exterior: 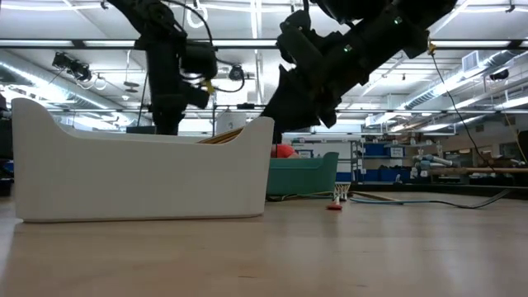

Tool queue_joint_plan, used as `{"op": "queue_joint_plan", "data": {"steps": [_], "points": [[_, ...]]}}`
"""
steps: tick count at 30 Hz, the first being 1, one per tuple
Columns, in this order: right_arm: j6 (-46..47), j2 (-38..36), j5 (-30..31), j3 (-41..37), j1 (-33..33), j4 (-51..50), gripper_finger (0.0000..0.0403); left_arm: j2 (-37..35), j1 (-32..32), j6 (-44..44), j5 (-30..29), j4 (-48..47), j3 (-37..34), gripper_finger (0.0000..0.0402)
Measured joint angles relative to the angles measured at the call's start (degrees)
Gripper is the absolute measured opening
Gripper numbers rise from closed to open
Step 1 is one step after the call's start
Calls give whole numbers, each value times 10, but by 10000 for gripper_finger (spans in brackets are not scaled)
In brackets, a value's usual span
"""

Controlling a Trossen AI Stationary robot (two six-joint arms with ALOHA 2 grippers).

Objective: Sort silverware by color (type)
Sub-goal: Put the gold fork into the white bin

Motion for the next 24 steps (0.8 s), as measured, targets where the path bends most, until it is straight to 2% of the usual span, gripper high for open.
{"op": "queue_joint_plan", "data": {"steps": [5,10,18,24], "points": [[5,0,20,0,0,-29,138,-8,-36,13,1,8,31,141],[7,0,45,0,0,-84,136,-8,-83,38,2,24,32,141],[17,0,30,0,-5,-186,120,-20,-153,57,2,93,32,141],[46,-15,14,0,-5,-270,115,-23,-182,69,2,149,24,141]]}}
